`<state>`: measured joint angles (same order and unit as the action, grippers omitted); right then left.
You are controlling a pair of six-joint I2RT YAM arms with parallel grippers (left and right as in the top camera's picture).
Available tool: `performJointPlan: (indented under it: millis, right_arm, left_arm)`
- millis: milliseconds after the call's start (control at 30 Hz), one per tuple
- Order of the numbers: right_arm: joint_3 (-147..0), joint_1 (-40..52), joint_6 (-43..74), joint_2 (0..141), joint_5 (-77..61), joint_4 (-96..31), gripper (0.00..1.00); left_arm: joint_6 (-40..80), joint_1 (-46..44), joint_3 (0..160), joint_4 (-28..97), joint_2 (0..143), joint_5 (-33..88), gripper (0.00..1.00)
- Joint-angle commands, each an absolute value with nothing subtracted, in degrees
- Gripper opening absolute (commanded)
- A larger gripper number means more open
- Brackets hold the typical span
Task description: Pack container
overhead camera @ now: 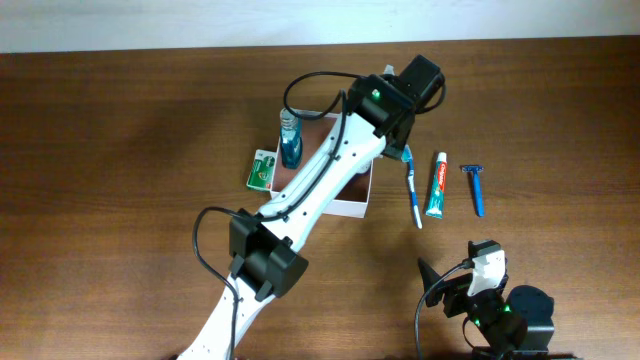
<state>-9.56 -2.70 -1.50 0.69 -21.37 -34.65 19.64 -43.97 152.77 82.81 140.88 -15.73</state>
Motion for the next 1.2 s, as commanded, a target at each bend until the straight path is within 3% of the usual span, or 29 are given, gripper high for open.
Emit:
performJointPlan:
  millis: [0,733,1067,1167]
  right_arm:
    - [-9.30,-3.03,-0.99,0.21,-22.04,-34.85,0.99]
    - [-9.30,-3.03,-0.99,0.21,-22.04,-34.85,0.99]
    - [-9.30,-3.03,-0.99,0.21,-22.04,-34.85,0.99]
    - [-9.30,-3.03,-0.99,0.21,-22.04,-34.85,0.99]
  left_arm:
    - [17.15,-46.06,152.14,82.37,140.03,-17.69,0.64]
    - [15.70,-46.61,151.96,82.52,144.66,-23.81,0.64]
    - [14.17,-46.57,151.96,80.58,144.66,-23.62,0.54]
    - [14.17,-46.57,151.96,80.60,144.66,-23.62,0.47]
